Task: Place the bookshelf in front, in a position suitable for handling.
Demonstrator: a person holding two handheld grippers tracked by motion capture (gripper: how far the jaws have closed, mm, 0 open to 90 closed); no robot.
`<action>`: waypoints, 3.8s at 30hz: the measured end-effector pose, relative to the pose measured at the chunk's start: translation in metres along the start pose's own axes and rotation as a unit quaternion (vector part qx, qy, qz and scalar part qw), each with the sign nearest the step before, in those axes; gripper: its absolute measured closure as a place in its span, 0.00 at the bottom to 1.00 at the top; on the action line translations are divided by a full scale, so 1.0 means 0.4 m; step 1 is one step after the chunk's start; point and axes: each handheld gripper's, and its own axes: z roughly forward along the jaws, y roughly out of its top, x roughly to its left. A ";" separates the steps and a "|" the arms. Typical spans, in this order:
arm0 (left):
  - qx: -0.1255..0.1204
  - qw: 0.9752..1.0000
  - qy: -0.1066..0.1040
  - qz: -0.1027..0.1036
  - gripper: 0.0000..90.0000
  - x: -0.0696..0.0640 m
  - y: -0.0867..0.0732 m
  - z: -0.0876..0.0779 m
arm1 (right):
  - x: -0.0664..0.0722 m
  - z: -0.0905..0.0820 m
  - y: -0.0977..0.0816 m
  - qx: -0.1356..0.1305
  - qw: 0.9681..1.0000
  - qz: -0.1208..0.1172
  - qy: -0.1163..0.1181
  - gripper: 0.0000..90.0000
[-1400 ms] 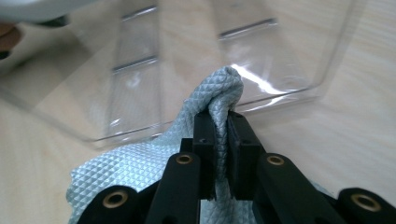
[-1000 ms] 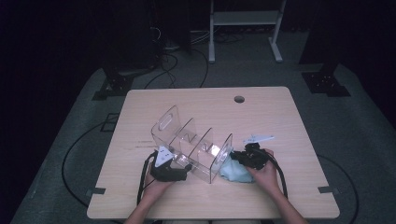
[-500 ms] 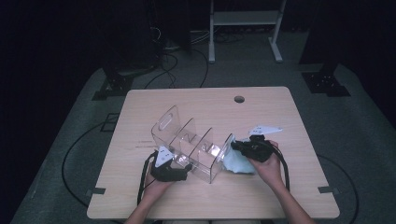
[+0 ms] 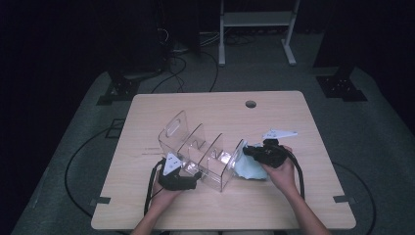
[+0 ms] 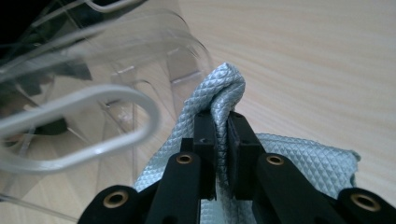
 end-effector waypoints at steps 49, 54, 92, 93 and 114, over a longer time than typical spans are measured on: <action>-0.003 1.000 0.002 -0.002 0.08 -0.004 0.000 0.003 | 0.121 -0.067 0.139 -0.028 0.995 -0.061 0.069 0.93; -0.003 1.000 0.003 -0.002 0.08 -0.005 0.000 0.003 | 0.125 -0.068 0.123 -0.034 0.995 -0.038 0.089 0.93; -0.007 1.000 0.003 -0.003 0.08 -0.007 0.000 0.008 | 0.229 -0.093 0.056 -0.041 0.991 -0.091 0.092 0.89; -0.007 1.000 0.003 -0.003 0.08 -0.007 0.000 0.008 | 0.230 -0.092 0.057 -0.040 0.990 -0.095 0.092 0.89; -0.006 1.000 0.003 -0.004 0.08 -0.007 0.000 0.010 | 0.275 -0.087 0.050 -0.024 0.988 -0.121 0.093 0.92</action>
